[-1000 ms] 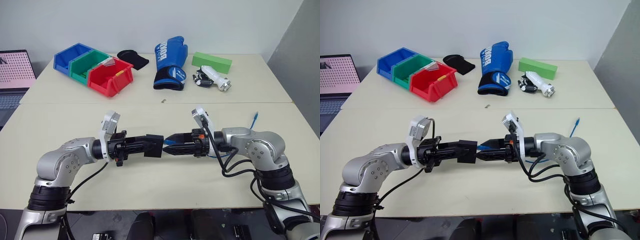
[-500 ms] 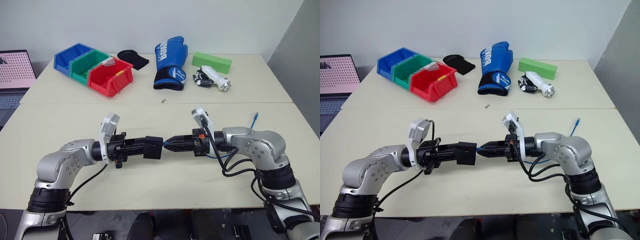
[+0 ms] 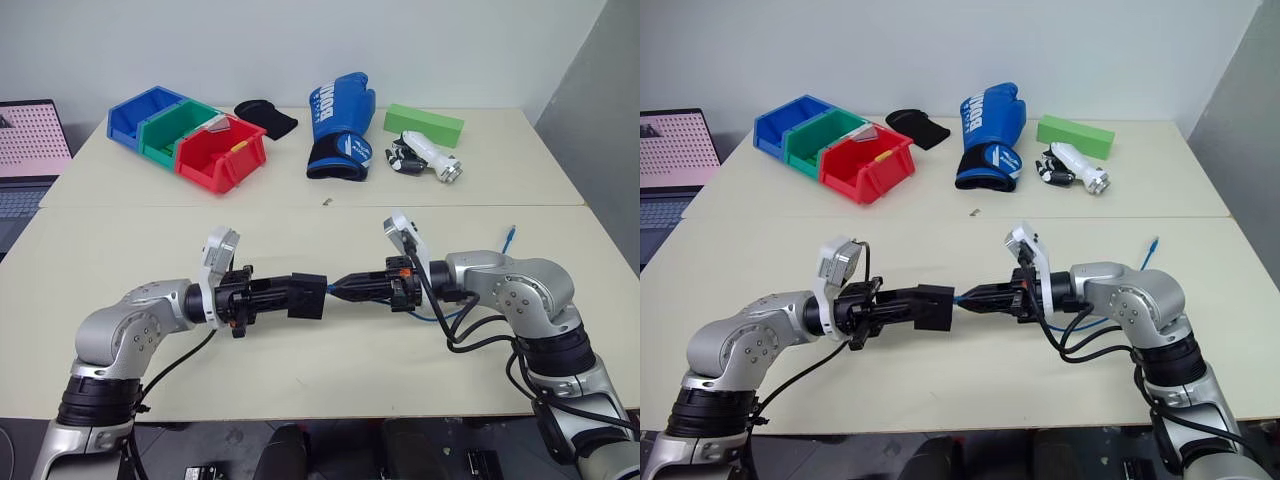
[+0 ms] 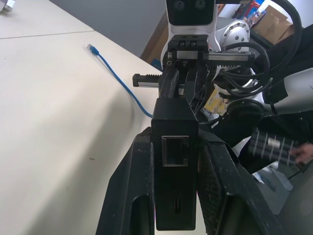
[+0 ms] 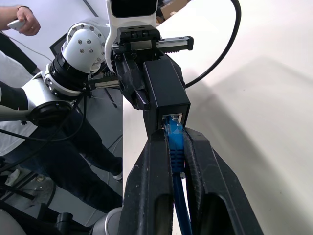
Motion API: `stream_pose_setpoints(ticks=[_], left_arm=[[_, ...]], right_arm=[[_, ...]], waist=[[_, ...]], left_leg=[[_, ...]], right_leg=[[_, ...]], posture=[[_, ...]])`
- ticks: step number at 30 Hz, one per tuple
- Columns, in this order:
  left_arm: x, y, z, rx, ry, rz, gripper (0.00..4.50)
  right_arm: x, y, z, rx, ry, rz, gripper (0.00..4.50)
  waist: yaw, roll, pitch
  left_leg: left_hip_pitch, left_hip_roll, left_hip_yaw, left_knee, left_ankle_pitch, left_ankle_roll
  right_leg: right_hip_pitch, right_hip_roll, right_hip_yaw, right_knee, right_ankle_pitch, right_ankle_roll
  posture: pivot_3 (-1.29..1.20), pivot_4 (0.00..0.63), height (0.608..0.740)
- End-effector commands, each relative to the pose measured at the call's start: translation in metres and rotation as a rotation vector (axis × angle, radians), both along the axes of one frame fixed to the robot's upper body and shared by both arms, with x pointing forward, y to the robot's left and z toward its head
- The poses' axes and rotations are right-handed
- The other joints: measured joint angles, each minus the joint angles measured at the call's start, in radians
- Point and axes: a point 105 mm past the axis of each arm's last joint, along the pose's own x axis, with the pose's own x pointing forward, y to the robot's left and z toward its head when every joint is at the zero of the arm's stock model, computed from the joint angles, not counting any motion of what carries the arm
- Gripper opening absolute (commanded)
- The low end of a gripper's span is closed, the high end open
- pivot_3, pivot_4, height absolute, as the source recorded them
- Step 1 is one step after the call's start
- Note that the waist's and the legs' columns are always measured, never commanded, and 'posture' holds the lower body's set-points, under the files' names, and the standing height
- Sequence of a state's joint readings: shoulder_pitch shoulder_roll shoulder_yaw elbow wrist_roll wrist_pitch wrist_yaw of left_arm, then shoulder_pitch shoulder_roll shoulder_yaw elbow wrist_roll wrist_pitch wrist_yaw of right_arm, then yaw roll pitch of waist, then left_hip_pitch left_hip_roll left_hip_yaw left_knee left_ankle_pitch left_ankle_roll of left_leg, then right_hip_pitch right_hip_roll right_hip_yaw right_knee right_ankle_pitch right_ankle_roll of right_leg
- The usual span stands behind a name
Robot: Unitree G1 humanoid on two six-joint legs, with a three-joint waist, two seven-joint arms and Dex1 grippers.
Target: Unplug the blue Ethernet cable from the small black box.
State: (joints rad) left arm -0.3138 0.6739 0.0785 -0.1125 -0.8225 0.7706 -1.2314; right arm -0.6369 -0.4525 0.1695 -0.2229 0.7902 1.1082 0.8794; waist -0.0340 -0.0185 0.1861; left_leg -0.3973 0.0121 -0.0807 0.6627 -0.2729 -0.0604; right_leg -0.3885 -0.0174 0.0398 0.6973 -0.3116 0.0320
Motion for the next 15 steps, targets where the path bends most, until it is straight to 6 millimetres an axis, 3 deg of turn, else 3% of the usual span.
stream_pose_setpoints(ticks=[1, 4, 11, 13, 15], left_arm=[[0.005, 0.012, 0.012, 0.007, -0.075, 0.065, 0.77], [0.008, 0.025, 0.012, 0.022, -0.087, 0.122, 0.77], [0.005, 0.031, 0.008, 0.04, -0.086, 0.148, 0.77], [0.006, 0.033, 0.008, 0.046, -0.089, 0.164, 0.77], [0.008, 0.036, 0.007, 0.051, -0.095, 0.193, 0.77]], right_arm=[[0.0, -0.011, -0.008, -0.032, 0.041, -0.014, 0.05], [0.007, -0.025, -0.016, -0.055, 0.065, -0.075, 0.05], [0.015, -0.031, -0.015, -0.026, 0.072, -0.137, 0.02], [0.024, -0.033, -0.01, -0.004, 0.024, -0.18, 0.02], [0.051, -0.04, -0.009, -0.028, -0.099, -0.309, 0.02]], waist=[[0.0, 0.0, 0.0], [0.001, 0.0, 0.0], [0.001, 0.0, 0.0], [0.001, 0.0, 0.0], [0.001, 0.0, 0.0]], left_leg=[[0.0, 0.0, 0.0, 0.0, 0.0, 0.0], [0.0, 0.0, 0.0, 0.0, 0.0, 0.0], [0.0, 0.0, 0.0, 0.0, 0.0, 0.0], [0.0, 0.0, 0.0, 0.0, 0.0, 0.0], [0.0, 0.0, 0.0, 0.0, 0.0, 0.0]], right_leg=[[0.0, 0.0, 0.0, 0.0, 0.0, 0.0], [0.0, 0.0, 0.0, 0.0, 0.0, 0.0], [0.0, 0.0, 0.0, 0.0, 0.0, 0.0], [0.0, 0.0, 0.0, 0.0, 0.0, 0.0], [0.0, 0.0, 0.0, 0.0, 0.0, 0.0]], posture=[[0.0, 0.15, 0.74], [0.0, 0.15, 0.74], [0.0, 0.15, 0.74], [0.0, 0.15, 0.74], [0.0, 0.15, 0.74]])
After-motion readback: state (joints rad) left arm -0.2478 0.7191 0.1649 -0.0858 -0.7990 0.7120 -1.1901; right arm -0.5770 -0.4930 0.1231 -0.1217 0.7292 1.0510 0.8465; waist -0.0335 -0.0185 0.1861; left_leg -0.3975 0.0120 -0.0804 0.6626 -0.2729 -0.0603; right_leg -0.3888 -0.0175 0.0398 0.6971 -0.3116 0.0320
